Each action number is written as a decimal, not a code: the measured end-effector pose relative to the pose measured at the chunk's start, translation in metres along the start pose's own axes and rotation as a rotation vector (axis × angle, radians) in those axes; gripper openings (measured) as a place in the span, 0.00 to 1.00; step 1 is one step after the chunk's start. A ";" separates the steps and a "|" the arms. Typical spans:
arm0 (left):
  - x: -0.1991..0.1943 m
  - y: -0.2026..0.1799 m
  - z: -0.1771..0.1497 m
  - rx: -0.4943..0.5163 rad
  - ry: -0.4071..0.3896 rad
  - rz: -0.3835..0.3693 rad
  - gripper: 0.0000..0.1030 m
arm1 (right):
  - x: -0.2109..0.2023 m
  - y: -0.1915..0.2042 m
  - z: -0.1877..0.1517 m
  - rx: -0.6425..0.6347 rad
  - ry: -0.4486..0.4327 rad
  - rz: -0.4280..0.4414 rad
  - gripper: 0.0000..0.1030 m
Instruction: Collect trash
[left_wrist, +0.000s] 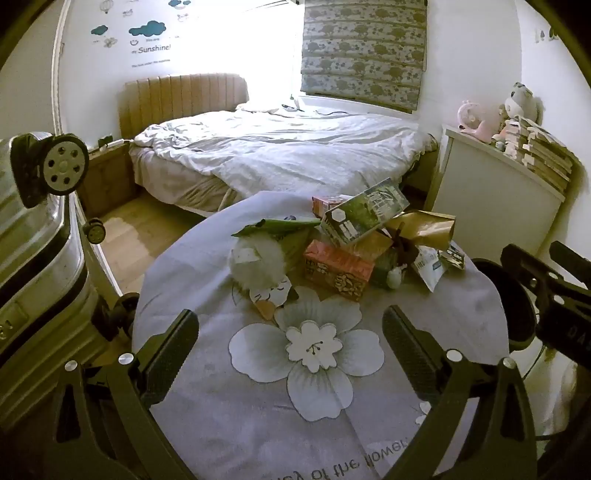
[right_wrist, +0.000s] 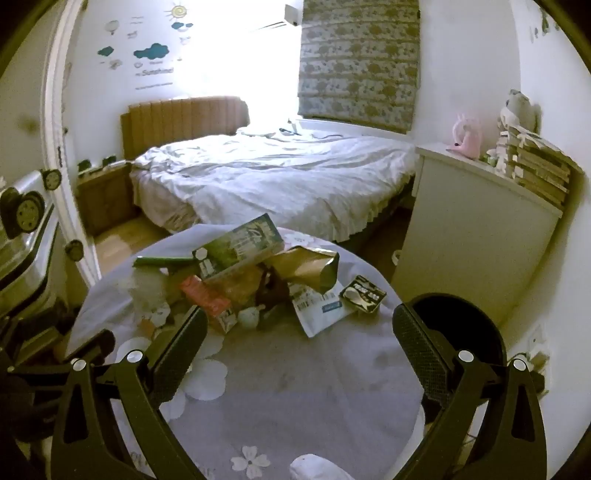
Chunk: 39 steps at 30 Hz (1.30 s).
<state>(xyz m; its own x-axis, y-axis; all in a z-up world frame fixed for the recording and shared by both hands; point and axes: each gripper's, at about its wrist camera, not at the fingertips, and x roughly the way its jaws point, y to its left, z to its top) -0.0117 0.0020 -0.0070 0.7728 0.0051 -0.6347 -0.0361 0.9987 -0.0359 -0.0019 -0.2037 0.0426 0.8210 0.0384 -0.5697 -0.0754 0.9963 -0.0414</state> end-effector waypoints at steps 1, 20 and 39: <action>0.000 0.000 -0.001 -0.001 0.000 0.000 0.95 | 0.000 0.000 0.000 0.001 0.001 0.000 0.96; -0.003 0.000 -0.005 0.005 0.000 0.001 0.95 | -0.004 0.000 -0.004 -0.005 -0.003 -0.003 0.96; 0.003 0.002 -0.010 -0.005 0.033 -0.008 0.95 | -0.005 0.000 -0.007 -0.017 0.008 -0.014 0.96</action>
<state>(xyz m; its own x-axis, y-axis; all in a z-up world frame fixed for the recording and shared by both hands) -0.0155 0.0031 -0.0170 0.7515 -0.0047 -0.6597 -0.0332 0.9984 -0.0450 -0.0095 -0.2041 0.0399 0.8176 0.0241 -0.5753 -0.0737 0.9953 -0.0630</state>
